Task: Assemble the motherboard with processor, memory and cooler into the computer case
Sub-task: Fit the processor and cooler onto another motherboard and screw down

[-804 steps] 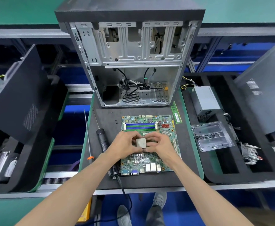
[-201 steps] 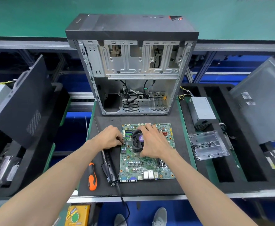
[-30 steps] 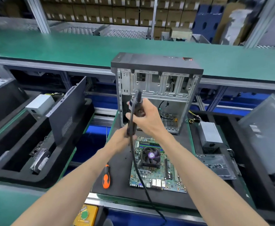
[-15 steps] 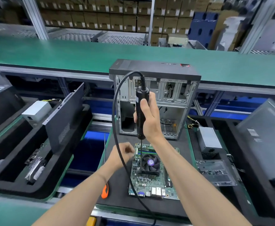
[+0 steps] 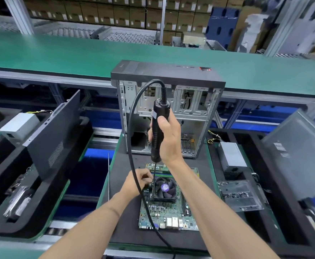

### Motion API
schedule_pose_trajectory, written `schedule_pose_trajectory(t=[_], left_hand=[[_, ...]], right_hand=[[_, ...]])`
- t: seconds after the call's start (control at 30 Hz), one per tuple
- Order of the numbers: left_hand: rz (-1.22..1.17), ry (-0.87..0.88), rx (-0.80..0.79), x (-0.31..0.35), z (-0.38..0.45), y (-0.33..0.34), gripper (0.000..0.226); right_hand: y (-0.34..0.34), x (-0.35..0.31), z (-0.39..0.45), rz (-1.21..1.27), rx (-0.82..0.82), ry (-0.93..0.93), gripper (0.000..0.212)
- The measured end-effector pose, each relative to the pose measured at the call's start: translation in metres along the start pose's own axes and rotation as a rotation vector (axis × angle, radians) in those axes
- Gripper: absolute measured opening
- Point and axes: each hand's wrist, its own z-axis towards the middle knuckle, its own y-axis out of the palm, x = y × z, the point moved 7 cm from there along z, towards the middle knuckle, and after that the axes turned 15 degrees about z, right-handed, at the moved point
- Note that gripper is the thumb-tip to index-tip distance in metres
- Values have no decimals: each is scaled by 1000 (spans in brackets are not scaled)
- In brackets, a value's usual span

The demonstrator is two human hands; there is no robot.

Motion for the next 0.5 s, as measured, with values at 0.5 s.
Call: schedule_pose_trajectory(t=[0.5], left_hand=[[-92,-47,41,-20,3,10,48]], right_hand=[[-15,8,1,-168,152,35,22]])
